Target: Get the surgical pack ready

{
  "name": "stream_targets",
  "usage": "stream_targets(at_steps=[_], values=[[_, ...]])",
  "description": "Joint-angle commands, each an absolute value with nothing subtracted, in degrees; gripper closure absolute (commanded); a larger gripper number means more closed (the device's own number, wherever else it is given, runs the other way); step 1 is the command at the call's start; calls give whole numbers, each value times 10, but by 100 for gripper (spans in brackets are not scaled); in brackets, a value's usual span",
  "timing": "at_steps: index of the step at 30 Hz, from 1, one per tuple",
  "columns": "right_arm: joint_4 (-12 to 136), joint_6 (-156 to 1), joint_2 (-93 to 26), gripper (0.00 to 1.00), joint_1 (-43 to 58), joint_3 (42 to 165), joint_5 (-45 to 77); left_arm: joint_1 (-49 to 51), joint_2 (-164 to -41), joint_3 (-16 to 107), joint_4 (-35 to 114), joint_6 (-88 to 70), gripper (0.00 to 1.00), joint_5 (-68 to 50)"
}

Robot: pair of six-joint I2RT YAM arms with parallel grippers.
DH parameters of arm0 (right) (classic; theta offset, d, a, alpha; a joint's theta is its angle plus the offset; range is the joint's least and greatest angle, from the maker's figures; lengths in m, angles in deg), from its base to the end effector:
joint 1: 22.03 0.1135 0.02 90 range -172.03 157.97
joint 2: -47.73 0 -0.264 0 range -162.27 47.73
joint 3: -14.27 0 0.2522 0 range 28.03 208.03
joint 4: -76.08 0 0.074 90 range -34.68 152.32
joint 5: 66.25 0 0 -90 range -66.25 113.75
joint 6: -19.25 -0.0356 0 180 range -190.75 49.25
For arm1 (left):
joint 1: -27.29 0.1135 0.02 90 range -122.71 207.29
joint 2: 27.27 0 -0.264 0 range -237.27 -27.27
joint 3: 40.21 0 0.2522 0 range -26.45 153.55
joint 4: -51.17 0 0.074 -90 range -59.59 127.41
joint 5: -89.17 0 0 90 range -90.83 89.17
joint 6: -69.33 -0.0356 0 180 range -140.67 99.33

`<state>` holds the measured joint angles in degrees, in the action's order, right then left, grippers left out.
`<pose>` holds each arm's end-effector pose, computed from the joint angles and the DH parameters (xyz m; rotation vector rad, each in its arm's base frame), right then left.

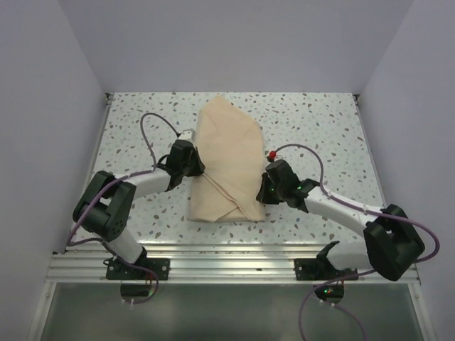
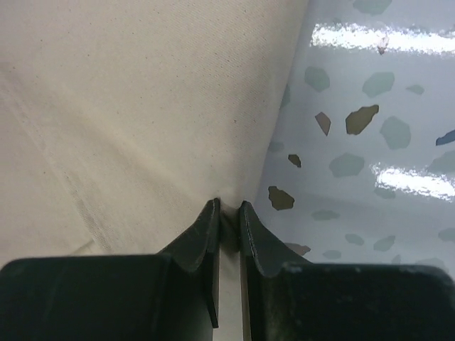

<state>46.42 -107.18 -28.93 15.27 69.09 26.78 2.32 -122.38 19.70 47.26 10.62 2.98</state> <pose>0.2091 0.1569 0.1908 0.0042 2.5323 0.4769 0.3043 -0.1391 0.1620 -0.1625 2.2853 -0.4467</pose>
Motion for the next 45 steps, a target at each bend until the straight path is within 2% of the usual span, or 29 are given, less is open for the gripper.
stream_targets(at_steps=[1,2,3,4,6,10,13,18,21,22,24,25,27,32,38,45], values=[[331,-1096,-241,88,161,646,310,43,-1189,171,459,103,100,119],[328,-1097,-233,80,162,639,310,42,-1183,166,462,102,99,118],[323,-1098,-218,74,162,640,315,42,-1178,163,464,97,86,116],[316,-1097,-213,68,162,643,324,42,-1172,164,461,96,80,117],[296,-1086,-205,65,162,669,331,42,-1168,176,452,92,63,125],[258,-1059,-214,57,162,740,345,43,-1155,207,413,88,46,145],[240,-1025,-241,55,157,801,364,46,-1140,229,390,82,40,170],[265,-963,-295,58,80,902,312,70,-1135,288,390,63,39,151],[311,-940,-348,69,8,950,230,73,-1176,355,394,51,42,104],[325,-936,-363,77,-6,960,209,76,-1205,373,400,52,42,86],[360,-926,-425,85,-36,1001,147,90,-1257,424,412,56,46,22],[377,-925,-448,93,-43,1018,100,98,-1274,441,416,58,47,-2],[391,-929,-517,100,-57,1062,58,102,-1321,488,425,67,51,-50],[513,-968,-613,100,-72,1101,-23,108,-1413,579,424,71,62,-117],[594,-1029,-735,100,-92,1179,-75,116,-1535,673,444,101,73,-186],[621,-1068,-843,100,-122,1246,-90,145,-1587,680,448,112,79,-159]])
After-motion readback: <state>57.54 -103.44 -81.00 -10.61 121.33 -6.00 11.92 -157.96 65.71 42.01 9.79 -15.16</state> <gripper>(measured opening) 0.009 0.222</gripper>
